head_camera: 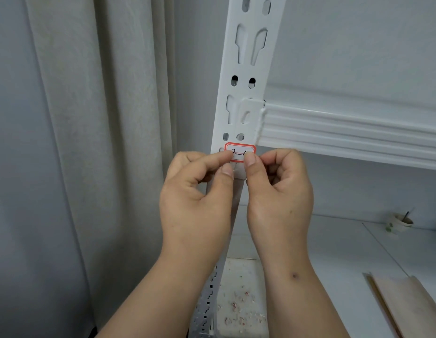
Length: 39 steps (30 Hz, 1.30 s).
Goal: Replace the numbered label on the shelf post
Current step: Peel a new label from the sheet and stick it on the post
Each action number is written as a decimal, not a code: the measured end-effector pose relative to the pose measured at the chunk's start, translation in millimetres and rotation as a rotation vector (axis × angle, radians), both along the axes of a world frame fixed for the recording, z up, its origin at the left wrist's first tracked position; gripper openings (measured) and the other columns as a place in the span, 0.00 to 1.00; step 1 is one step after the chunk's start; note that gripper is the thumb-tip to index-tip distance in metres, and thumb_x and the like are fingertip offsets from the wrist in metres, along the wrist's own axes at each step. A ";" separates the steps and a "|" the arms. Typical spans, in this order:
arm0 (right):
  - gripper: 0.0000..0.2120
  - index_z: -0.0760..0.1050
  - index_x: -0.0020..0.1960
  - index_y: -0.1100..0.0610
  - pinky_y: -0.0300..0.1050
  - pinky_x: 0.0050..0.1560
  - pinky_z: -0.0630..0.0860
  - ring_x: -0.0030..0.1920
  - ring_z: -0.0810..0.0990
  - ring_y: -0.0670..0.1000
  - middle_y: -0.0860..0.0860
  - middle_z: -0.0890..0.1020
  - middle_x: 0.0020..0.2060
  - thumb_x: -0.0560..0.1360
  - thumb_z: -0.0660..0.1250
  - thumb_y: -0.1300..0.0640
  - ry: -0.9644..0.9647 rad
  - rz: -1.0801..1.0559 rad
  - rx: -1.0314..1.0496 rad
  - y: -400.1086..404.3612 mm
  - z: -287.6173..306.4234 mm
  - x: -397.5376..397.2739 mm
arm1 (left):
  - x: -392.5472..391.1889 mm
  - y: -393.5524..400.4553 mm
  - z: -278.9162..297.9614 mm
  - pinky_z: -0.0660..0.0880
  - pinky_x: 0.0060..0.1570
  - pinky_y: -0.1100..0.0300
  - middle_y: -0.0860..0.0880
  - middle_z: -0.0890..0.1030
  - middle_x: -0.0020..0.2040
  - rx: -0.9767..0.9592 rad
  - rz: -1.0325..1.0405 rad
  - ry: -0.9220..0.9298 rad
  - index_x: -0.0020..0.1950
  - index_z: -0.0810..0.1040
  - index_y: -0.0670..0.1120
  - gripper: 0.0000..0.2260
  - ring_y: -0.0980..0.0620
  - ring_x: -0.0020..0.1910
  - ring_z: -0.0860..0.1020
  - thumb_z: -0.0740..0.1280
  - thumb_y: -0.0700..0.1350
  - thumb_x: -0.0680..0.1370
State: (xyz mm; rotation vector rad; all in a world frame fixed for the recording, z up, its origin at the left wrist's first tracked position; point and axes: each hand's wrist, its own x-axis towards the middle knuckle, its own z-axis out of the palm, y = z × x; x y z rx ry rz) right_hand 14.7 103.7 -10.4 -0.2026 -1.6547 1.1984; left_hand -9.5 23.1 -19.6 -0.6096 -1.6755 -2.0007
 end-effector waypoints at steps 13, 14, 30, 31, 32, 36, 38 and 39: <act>0.08 0.72 0.40 0.51 0.31 0.35 0.70 0.32 0.75 0.40 0.44 0.77 0.32 0.76 0.69 0.56 0.003 0.003 -0.014 -1.6 -1.4 -0.9 | 0.1 -2.4 -7.0 0.74 0.51 0.64 0.52 0.80 0.46 0.152 -0.115 -0.115 0.46 0.81 0.59 0.09 0.57 0.47 0.78 0.69 0.44 0.72; 0.08 0.72 0.40 0.52 0.32 0.36 0.71 0.32 0.75 0.40 0.44 0.77 0.32 0.76 0.69 0.56 0.000 0.007 -0.021 -1.4 -1.6 -0.9 | -2.5 -1.7 -6.5 0.73 0.51 0.63 0.54 0.79 0.46 0.172 -0.091 -0.142 0.46 0.78 0.59 0.08 0.57 0.47 0.77 0.70 0.46 0.72; 0.08 0.72 0.41 0.52 0.33 0.36 0.72 0.35 0.77 0.46 0.45 0.78 0.33 0.76 0.68 0.53 -0.007 0.046 -0.063 -1.2 -3.5 -2.1 | -29.9 3.8 7.7 0.77 0.56 0.46 0.50 0.82 0.53 -0.030 -0.014 -0.052 0.55 0.78 0.52 0.11 0.49 0.53 0.81 0.70 0.52 0.74; 0.08 0.72 0.41 0.52 0.33 0.36 0.72 0.34 0.77 0.46 0.45 0.78 0.33 0.76 0.68 0.53 -0.005 0.047 -0.064 -1.4 -3.7 -2.2 | -30.1 4.5 6.5 0.77 0.55 0.46 0.50 0.82 0.53 -0.040 -0.003 -0.040 0.55 0.77 0.52 0.11 0.49 0.52 0.81 0.69 0.52 0.74; 0.07 0.72 0.41 0.52 0.32 0.35 0.72 0.34 0.77 0.45 0.45 0.78 0.33 0.76 0.68 0.53 -0.004 0.050 -0.066 -1.8 -4.1 -2.2 | -30.5 5.0 4.8 0.77 0.55 0.46 0.50 0.82 0.53 -0.050 0.004 -0.029 0.55 0.77 0.52 0.11 0.49 0.52 0.80 0.69 0.53 0.75; 0.07 0.72 0.42 0.52 0.32 0.35 0.72 0.35 0.77 0.46 0.45 0.78 0.34 0.77 0.67 0.52 -0.015 0.051 -0.060 -2.3 -6.0 -2.2 | -31.6 4.4 -0.9 0.77 0.56 0.45 0.52 0.81 0.54 -0.080 -0.005 -0.004 0.56 0.75 0.55 0.10 0.50 0.53 0.80 0.67 0.53 0.76; 0.07 0.72 0.42 0.51 0.33 0.36 0.71 0.36 0.77 0.47 0.45 0.78 0.35 0.77 0.66 0.52 -0.023 0.048 -0.051 -2.3 -7.5 -2.7 | -32.4 3.6 -2.4 0.76 0.56 0.45 0.53 0.81 0.54 -0.090 -0.011 0.006 0.57 0.75 0.56 0.10 0.50 0.53 0.80 0.67 0.53 0.76; 0.07 0.72 0.42 0.50 0.33 0.37 0.72 0.36 0.78 0.47 0.45 0.78 0.36 0.78 0.66 0.51 -0.028 0.046 -0.050 -2.4 -8.3 -3.4 | -32.6 3.2 -2.6 0.76 0.57 0.45 0.53 0.81 0.55 -0.093 -0.015 0.011 0.57 0.75 0.56 0.10 0.51 0.54 0.80 0.67 0.52 0.76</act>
